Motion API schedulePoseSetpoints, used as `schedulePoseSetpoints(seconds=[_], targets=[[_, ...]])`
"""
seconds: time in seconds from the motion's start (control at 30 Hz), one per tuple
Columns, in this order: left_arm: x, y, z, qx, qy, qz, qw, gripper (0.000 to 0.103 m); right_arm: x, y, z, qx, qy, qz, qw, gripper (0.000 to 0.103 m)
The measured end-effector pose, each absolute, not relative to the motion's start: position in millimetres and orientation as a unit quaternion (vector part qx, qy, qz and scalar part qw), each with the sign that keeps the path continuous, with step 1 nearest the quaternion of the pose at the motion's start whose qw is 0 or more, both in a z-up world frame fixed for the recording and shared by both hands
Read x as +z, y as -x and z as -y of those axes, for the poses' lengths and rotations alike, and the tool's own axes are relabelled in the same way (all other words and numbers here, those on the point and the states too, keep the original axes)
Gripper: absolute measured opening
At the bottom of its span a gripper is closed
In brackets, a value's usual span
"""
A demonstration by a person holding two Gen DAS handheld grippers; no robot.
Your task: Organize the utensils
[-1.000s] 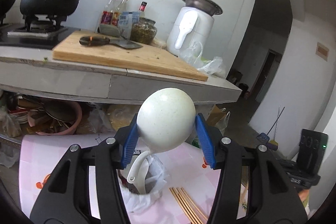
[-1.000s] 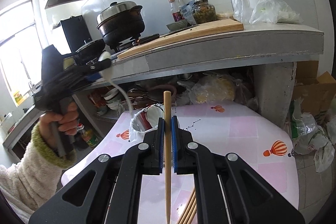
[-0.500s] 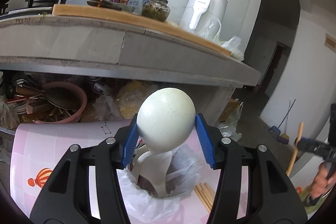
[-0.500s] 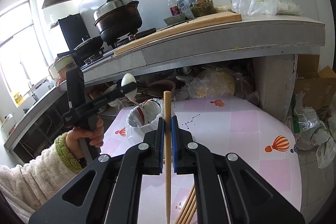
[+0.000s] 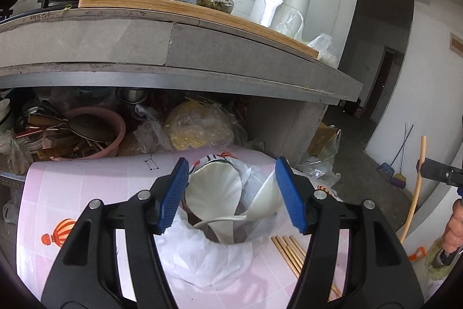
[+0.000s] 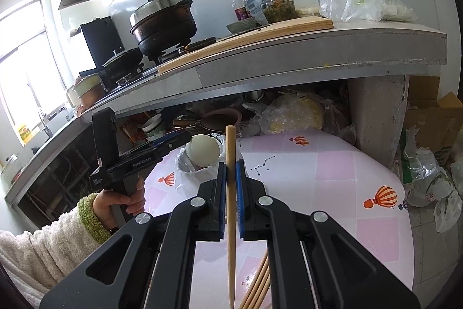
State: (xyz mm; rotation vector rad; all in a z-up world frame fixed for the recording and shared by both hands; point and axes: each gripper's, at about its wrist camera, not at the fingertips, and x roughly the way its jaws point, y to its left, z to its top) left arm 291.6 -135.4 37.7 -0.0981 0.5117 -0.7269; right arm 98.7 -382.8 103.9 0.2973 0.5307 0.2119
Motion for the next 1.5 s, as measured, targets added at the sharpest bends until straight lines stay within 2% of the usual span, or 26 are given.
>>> schedulePoseSetpoints(seconds=[0.33,0.6,0.77,0.83,1.0,1.5], targets=[[54.6,-278.9,118.5,-0.364,0.062,-0.234,0.899,0.06,117.0,-95.7,376.1,0.11,-0.137,-0.249,0.952,0.007],[56.0,-298.0,153.8,-0.421,0.006,-0.284,0.861,0.059,115.1,-94.6,372.1,0.113,-0.14,-0.252,0.951,0.007],[45.8,-314.5,172.8,-0.446,-0.006,-0.321,0.836,0.049,113.5,-95.1,379.2,0.109,-0.144,-0.255,0.95,0.007],[41.3,-317.4,178.7,-0.441,-0.019,-0.332,0.834,0.035,111.9,-96.3,382.0,0.109,-0.147,-0.256,0.949,0.007],[41.0,-313.5,182.8,-0.446,-0.025,-0.324,0.834,0.01,107.6,-97.5,383.3,0.108,-0.152,-0.259,0.948,0.007],[60.4,-289.3,125.4,-0.35,0.053,-0.23,0.906,0.012,103.2,-99.4,384.9,0.117,-0.159,-0.262,0.945,0.007]])
